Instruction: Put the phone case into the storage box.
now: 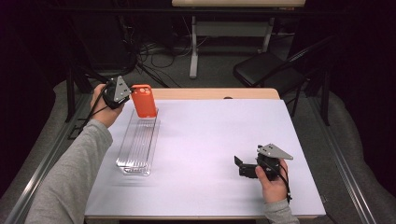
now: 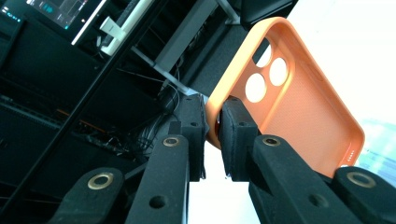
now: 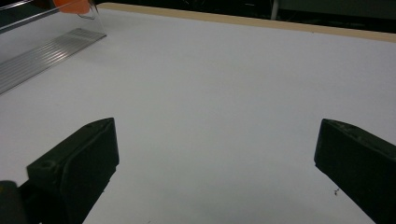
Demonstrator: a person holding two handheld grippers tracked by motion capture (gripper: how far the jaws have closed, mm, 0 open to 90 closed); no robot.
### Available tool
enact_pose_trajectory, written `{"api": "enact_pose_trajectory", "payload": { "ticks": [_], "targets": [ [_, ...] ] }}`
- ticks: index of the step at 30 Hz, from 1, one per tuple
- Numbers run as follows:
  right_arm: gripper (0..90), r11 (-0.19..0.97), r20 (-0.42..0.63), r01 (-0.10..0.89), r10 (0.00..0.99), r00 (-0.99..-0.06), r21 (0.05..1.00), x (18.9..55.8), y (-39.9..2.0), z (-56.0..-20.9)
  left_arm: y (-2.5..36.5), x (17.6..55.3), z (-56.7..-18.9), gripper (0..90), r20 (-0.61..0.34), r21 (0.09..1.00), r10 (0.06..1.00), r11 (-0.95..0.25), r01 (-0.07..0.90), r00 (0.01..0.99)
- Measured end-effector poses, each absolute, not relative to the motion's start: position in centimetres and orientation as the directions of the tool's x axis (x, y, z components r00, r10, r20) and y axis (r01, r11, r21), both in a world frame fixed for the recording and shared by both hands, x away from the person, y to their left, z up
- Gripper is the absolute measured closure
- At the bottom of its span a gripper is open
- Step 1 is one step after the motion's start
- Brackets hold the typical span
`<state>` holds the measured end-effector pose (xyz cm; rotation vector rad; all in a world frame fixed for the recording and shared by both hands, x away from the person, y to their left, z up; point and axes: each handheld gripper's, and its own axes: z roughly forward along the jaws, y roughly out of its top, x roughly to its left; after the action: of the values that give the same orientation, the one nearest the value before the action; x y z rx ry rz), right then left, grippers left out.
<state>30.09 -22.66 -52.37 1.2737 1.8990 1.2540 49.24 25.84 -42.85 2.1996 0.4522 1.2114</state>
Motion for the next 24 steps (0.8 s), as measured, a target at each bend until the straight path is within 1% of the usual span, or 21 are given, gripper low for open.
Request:
{"api": "enact_pose_trajectory", "payload": {
  "ticks": [11, 24],
  "targets": [
    [0.0, 0.124, 0.069, 0.421, 0.907, -0.414, 0.898, 30.1, -22.7, -52.4, 25.4, 49.6, -43.7, 81.0, 0.675, 0.608, 0.510, -0.794, -0.009, 0.533],
    [0.0, 0.122, 0.073, 0.425, 0.907, -0.414, 0.897, 30.1, -22.9, -52.5, 24.6, 49.8, -44.7, 80.9, 0.698, 0.568, 0.473, -0.823, -0.013, 0.538]
  ]
}}
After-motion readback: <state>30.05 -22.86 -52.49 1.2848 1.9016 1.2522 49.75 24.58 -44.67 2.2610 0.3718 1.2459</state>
